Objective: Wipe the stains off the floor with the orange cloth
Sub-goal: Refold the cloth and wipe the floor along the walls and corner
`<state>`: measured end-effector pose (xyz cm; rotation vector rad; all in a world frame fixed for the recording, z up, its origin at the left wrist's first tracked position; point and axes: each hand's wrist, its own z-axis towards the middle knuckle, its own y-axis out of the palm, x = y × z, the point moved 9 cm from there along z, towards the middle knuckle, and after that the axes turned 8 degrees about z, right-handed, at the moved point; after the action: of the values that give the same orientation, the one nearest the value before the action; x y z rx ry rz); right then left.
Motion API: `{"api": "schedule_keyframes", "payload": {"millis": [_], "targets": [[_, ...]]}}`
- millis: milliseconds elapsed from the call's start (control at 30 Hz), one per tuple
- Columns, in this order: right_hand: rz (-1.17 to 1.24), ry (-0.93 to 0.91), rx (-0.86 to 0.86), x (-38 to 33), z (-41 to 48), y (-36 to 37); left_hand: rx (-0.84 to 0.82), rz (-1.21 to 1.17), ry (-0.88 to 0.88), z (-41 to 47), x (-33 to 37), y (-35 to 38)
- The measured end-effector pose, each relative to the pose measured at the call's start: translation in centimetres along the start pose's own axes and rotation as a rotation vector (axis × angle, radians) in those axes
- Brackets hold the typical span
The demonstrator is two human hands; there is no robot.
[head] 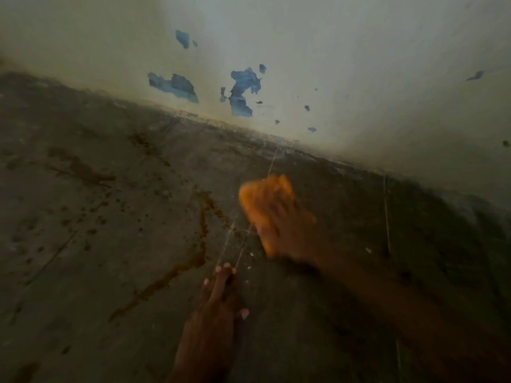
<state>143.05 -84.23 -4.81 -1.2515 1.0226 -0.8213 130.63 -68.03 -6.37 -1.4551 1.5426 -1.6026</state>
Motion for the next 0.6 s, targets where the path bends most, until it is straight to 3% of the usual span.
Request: {"api": "schedule_keyframes", "payload": {"millis": [67, 133, 200, 300, 333, 367, 433, 500, 567, 600], "targets": [[0.042, -0.222, -0.073, -2.2, -5.9, 1.4, -0.017, -0.007, 0.010, 0.0, -0.9, 0.7], [-0.037, -0.241, -0.032, 1.6, -5.6, 0.6, -0.017, -0.008, -0.001, 0.1, -1.1, 1.0], [-0.089, -0.113, 0.040, 6.5, 0.1, -0.6, 0.002, 0.003, -0.009, 0.1, -0.7, 0.3], [0.072, 0.373, 0.074, 10.3, 9.0, -1.9, -0.010, -0.009, 0.006, 0.1, 0.1, -0.3], [0.100, 0.443, 0.050, 8.7, 9.8, -1.2, -0.011, -0.016, 0.010, 0.1, -0.2, -0.3], [0.097, 0.364, 0.031, 5.7, 9.5, -0.5, -0.015, -0.029, 0.016, 0.0, -0.6, -0.4], [0.066, 0.032, -0.054, -2.2, 4.9, 0.7, -0.019, -0.046, 0.038, -0.6, -1.3, -1.0], [0.076, -0.235, -0.126, -5.7, -1.8, 1.8, -0.009, 0.029, 0.063, -1.7, -2.2, -1.9], [0.043, -0.261, -0.148, -2.9, -2.1, 1.7, -0.010, 0.082, 0.054, -2.9, -3.3, -2.4], [0.026, -0.173, -0.139, 0.1, -0.1, 1.7, -0.007, 0.103, 0.050, -3.3, -3.9, -2.4]]}}
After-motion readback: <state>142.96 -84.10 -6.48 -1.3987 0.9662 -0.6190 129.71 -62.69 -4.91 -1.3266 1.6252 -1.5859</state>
